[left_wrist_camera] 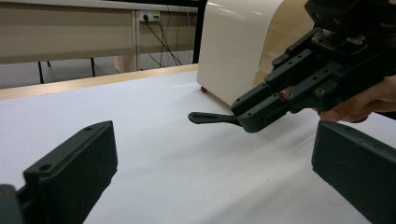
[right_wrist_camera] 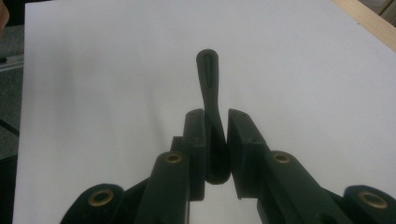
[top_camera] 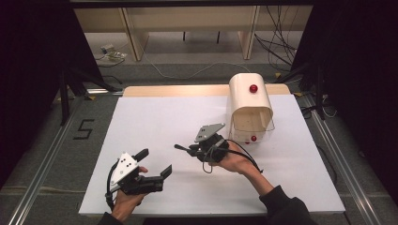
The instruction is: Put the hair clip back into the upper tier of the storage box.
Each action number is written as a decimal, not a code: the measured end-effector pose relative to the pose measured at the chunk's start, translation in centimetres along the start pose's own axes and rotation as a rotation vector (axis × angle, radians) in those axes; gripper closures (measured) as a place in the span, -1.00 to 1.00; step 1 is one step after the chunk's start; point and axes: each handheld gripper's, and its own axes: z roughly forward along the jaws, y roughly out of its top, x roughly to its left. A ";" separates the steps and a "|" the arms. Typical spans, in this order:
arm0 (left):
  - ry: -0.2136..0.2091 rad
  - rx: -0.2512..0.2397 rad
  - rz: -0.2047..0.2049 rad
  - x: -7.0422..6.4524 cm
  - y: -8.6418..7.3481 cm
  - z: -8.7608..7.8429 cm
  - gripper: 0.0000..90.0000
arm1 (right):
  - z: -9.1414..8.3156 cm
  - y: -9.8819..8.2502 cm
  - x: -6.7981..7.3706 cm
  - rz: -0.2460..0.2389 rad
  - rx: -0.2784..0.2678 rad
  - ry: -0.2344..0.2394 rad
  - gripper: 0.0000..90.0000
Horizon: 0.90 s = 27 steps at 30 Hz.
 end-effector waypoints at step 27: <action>-0.010 0.003 0.004 -0.1 0.0 0.1 -1.00 | -3.7 -0.7 -0.3 0.015 -0.048 -0.073 0.75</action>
